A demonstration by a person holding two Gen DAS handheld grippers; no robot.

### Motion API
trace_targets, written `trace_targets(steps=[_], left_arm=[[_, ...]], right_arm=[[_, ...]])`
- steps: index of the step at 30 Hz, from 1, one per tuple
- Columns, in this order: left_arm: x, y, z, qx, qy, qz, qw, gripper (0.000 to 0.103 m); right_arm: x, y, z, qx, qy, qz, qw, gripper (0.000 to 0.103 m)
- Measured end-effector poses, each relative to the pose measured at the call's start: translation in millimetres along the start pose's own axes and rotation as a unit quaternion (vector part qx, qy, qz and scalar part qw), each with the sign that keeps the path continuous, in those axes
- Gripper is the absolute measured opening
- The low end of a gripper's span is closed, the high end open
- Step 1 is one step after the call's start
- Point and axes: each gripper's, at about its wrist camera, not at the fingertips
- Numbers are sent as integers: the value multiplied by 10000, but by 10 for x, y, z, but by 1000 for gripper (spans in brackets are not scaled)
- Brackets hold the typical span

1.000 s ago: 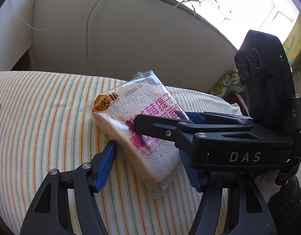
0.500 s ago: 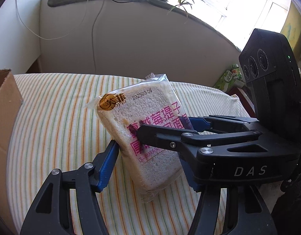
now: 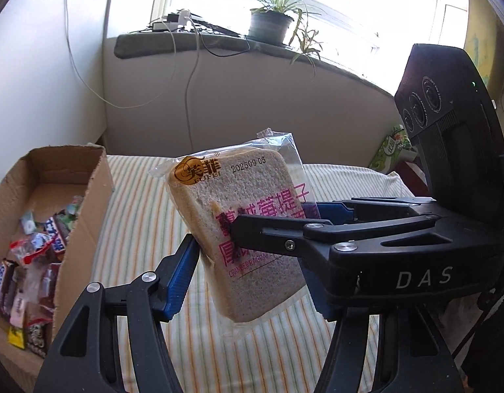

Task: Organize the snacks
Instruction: 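Grasp the bag of sliced bread with the right gripper and lift it, then carry the bread bag over the box with the right gripper and release it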

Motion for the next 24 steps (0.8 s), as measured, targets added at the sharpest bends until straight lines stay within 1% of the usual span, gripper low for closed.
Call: trace_targets(steps=[6, 12, 24], left_arm=[[311, 75, -169, 3, -260, 248, 9994, 61], [594, 110, -365, 126, -453, 447, 9979, 61], [1041, 267, -792, 360, -930, 686, 9926, 61]], right_arm=[[-14, -53, -406, 190, -192, 43, 9996, 60], [-104, -130, -823, 446, -348, 39, 9984, 60], [-399, -224, -1467, 862, -763, -84, 9933, 60]])
Point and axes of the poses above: each gripper's, at about its wrist camera, not at the fingertips, and x roughly against the way its jaws point, z to its right, y to its underside, and after that the axes turned 9 degrees about y, right-handed
